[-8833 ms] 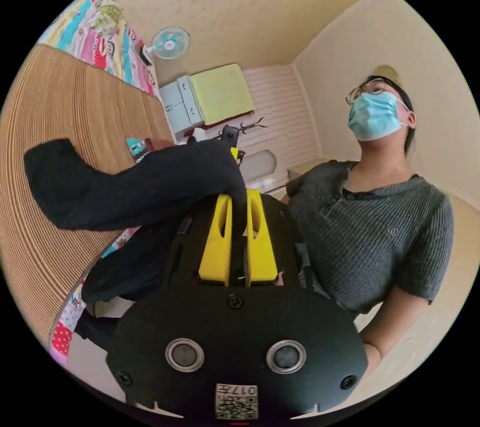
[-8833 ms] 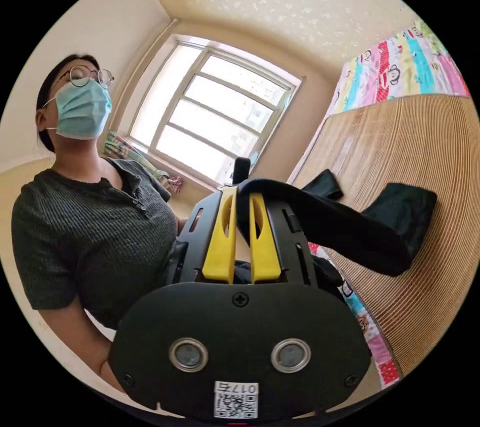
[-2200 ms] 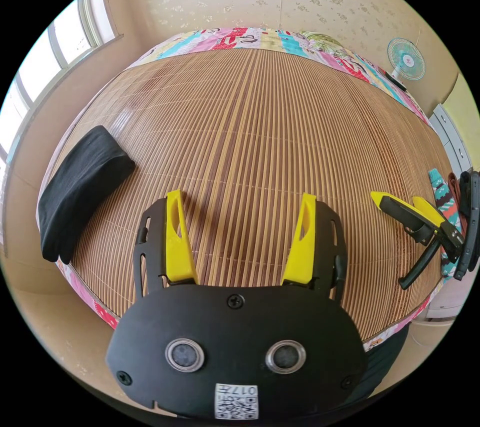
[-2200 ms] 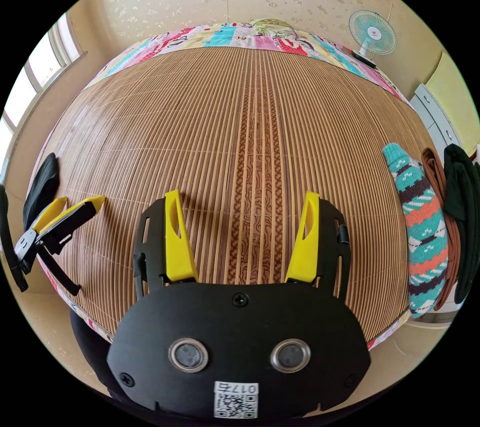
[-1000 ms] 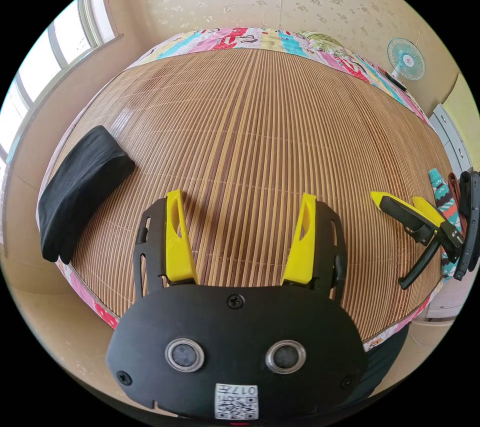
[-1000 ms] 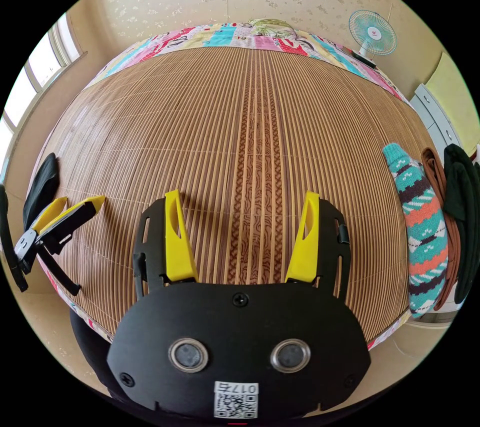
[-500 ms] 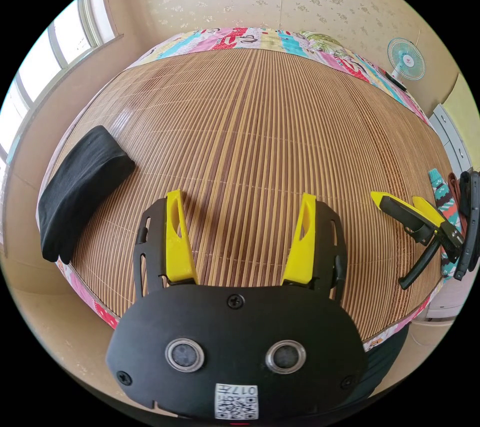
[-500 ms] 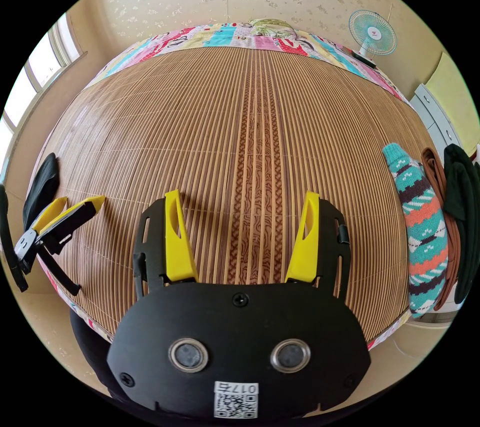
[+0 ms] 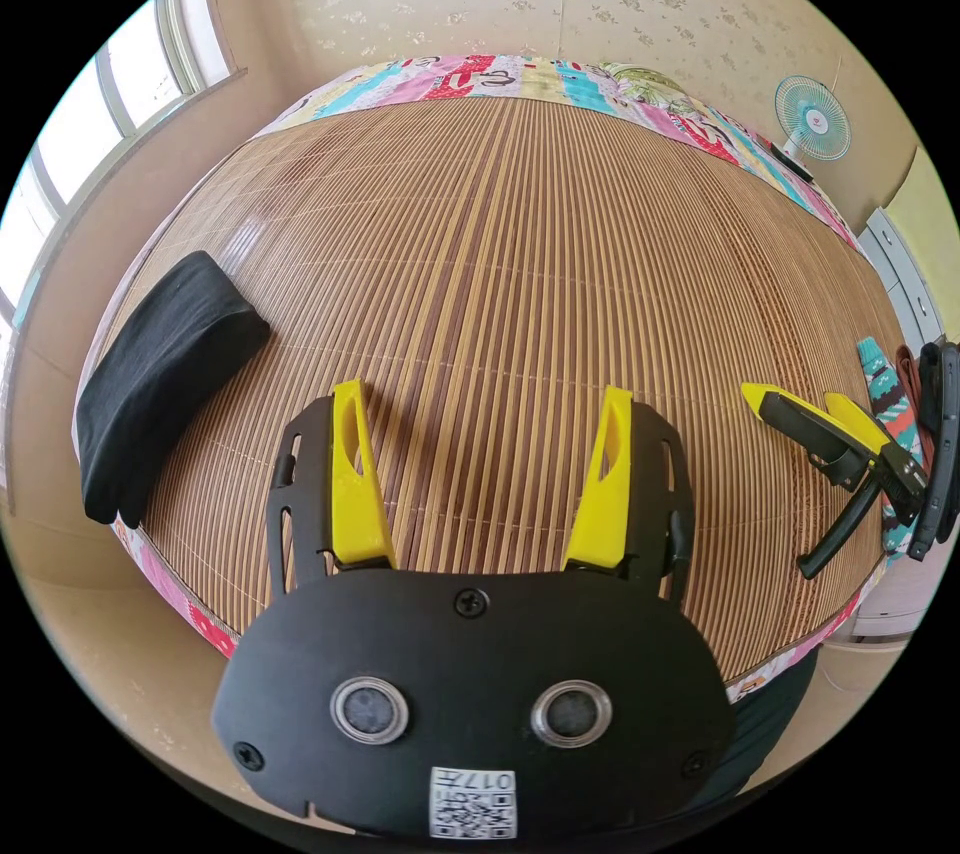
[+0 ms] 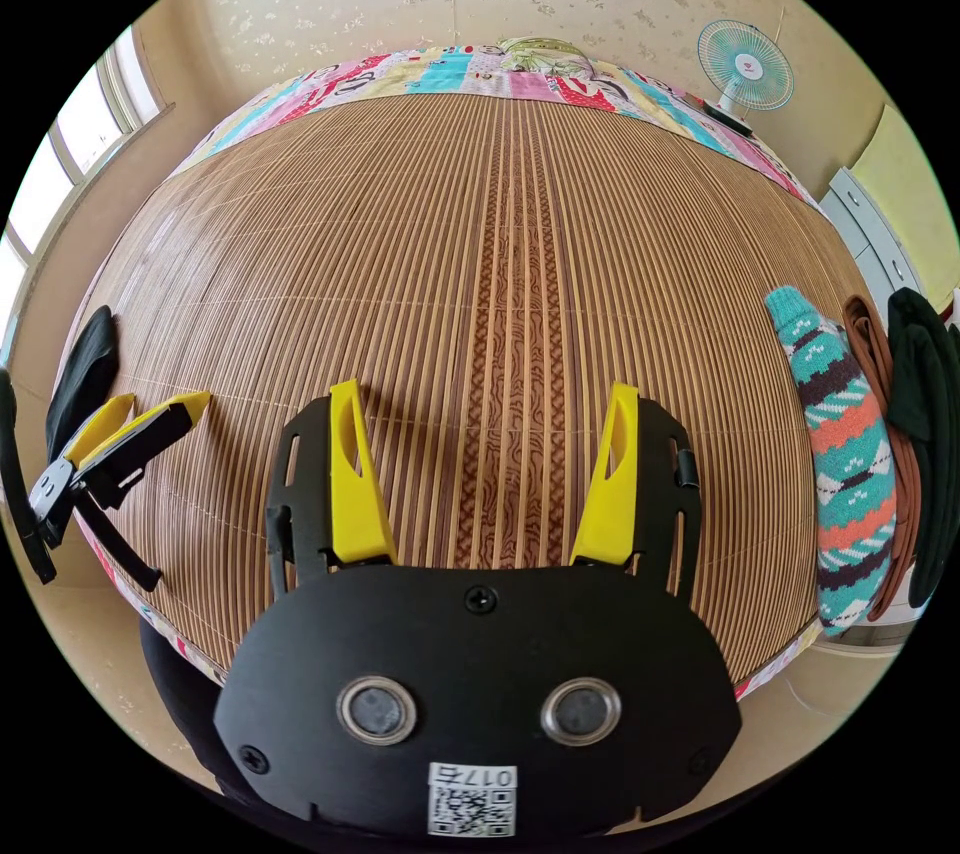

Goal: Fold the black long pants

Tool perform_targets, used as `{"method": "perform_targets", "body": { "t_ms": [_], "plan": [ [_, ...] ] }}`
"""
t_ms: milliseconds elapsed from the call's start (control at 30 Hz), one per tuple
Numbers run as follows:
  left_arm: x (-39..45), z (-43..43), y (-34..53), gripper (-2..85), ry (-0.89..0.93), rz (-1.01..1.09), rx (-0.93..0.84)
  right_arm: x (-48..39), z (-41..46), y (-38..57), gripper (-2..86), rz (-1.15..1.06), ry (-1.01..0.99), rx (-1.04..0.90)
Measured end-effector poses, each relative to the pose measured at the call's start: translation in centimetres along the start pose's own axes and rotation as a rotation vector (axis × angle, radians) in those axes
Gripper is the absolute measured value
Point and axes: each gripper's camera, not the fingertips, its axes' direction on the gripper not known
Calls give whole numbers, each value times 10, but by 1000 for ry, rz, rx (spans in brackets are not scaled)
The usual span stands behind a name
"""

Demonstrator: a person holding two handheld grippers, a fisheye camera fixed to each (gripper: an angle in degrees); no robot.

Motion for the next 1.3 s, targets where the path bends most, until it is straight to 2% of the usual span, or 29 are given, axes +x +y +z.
{"method": "perform_targets", "body": {
  "t_ms": [1300],
  "plan": [
    [-3,5,8,301,0,0,0,-3,-2,4,312,4,1,0]
  ]
}}
